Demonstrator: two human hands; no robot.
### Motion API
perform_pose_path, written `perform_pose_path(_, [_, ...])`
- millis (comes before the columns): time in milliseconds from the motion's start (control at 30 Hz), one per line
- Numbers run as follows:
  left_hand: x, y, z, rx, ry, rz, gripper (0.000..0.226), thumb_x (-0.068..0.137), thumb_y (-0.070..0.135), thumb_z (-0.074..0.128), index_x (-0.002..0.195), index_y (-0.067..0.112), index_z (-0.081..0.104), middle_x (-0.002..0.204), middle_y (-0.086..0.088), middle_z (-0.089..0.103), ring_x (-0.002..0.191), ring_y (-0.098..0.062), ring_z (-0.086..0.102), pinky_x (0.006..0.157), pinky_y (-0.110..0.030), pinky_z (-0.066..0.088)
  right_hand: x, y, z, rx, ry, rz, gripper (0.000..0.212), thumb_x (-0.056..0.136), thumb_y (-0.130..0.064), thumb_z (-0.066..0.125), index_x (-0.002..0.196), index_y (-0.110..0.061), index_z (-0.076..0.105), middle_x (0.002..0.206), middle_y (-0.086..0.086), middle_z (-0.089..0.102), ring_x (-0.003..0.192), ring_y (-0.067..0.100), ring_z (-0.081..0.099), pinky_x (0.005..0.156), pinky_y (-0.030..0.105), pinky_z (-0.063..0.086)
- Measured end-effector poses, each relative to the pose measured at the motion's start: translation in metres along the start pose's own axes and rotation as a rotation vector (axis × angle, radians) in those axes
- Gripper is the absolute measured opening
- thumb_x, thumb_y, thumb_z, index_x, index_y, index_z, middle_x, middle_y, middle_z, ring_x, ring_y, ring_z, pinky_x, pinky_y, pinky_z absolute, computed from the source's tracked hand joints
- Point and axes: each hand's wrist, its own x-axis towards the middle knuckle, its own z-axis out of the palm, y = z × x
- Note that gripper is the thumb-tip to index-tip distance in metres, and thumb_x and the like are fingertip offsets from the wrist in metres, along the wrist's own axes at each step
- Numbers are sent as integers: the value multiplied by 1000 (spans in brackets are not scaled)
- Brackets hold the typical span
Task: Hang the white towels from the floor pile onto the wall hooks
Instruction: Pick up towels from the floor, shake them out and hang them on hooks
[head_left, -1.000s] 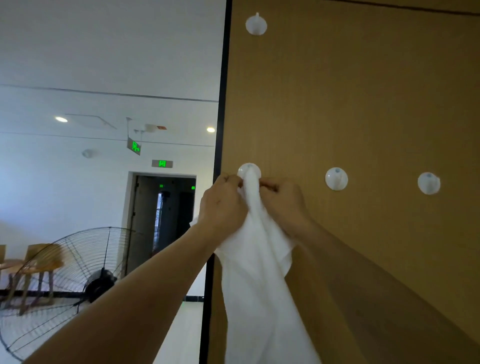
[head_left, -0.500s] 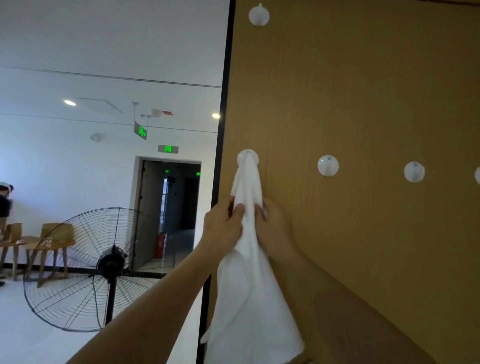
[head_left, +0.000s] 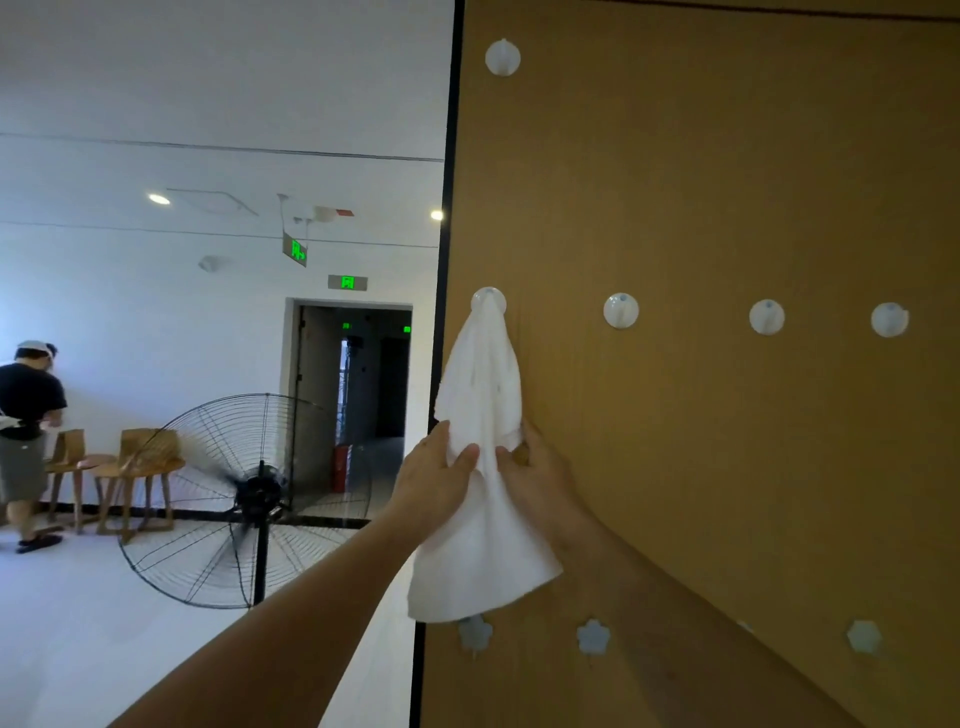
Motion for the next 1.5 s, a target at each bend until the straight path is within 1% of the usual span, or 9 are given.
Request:
perform_pose_path(167, [-17,-2,-19,135,-29,73,41,98,38,47,135,20,46,124,-2,59,112,-24,56,97,-38,46,-33,-4,2,-156,2,149,68,98,-39,51,154,-19,18,156,0,30,139,16,34,111,26,27])
perform_pose_path(300, [-22,-7,-36,156,-77,171,43,97,40,46,136,22,47,129,-3,59,114,-24,55,89,-30,41,-67,-19,4,-359,122,142,59,94,-39,55,148,-22,35,145,-2,46,130,20,46,97,25,36])
perform_pose_path(400, [-35,-12,-44,102,-130,203,51,96,44,48,142,23,42,142,-3,49,126,-24,48,102,-34,39,-100,-33,10,-499,192,152,55,94,-37,56,145,-25,40,141,1,51,114,16,52,89,23,39])
perform_pose_path(467, [-49,-14,-44,87,-205,247,54,95,46,49,144,24,40,145,-3,45,129,-24,45,106,-38,38,-128,-45,14,-605,265,204,60,93,-38,58,147,-24,37,144,2,48,119,20,53,94,23,39])
perform_pose_path(567, [-77,-6,-39,82,-309,403,54,95,44,49,143,22,40,144,-6,45,129,-25,45,104,-37,36,-178,-64,15,-788,346,303,64,92,-40,57,150,-22,33,149,4,42,131,24,45,107,34,38])
perform_pose_path(733, [-167,34,-17,21,-493,606,52,92,44,51,140,23,45,140,-6,49,118,-26,53,96,-34,40,-289,-114,-7,-1087,475,493,62,91,-44,55,147,-26,36,146,2,46,131,25,45,102,36,42])
perform_pose_path(1100, [-494,195,-19,-289,-987,988,54,96,39,49,145,19,38,146,-6,38,130,-27,39,106,-38,38,-642,-293,-50,-1356,841,988,64,91,-44,55,148,-26,31,144,2,46,129,26,45,102,40,41])
perform_pose_path(1267, [-694,261,-77,-375,-1129,1160,51,92,43,52,139,24,44,143,-3,43,127,-26,44,103,-37,40,-835,-402,-25,-1385,1009,1219,64,92,-44,56,148,-27,30,145,2,44,131,26,42,105,42,39])
perform_pose_path(1500, [-968,319,-202,-534,-1444,1413,50,93,44,52,139,28,42,143,1,44,130,-23,41,104,-39,39,-1080,-556,73,-1359,1305,1579,61,91,-42,55,146,-24,35,145,4,45,131,25,42,104,39,39])
